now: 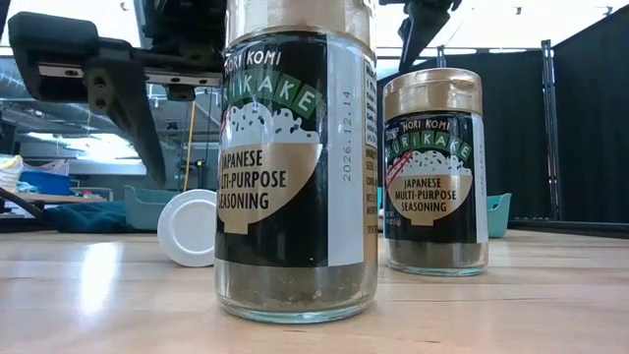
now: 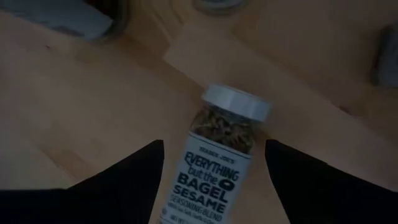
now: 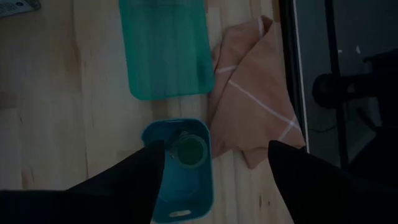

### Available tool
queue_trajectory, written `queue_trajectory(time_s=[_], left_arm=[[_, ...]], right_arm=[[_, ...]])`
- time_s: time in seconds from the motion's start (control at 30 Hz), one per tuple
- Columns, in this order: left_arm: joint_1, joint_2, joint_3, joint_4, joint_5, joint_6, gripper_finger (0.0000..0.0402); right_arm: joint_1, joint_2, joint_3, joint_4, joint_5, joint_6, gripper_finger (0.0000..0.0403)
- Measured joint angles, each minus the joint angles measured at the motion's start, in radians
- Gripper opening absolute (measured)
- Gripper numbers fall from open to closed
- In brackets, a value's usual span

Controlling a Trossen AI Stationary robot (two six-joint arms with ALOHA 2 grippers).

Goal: Sort spices by type
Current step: Put the top white seasoning bottle into the transparent green bin

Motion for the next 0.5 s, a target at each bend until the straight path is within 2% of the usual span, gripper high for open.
queue_trajectory(time_s=[0.3, 0.5], left_arm=[[0.000, 0.051, 0.000, 0.015, 0.027, 0.123, 0.0287], [0.003, 0.067, 0.000, 0.041, 0.025, 0.136, 0.0287]], right_arm=[[-0.003, 0.000, 0.000, 0.014, 0.000, -0.004, 0.0294], [-0.003, 0.000, 0.000, 0.015, -0.003, -0.005, 0.0291]])
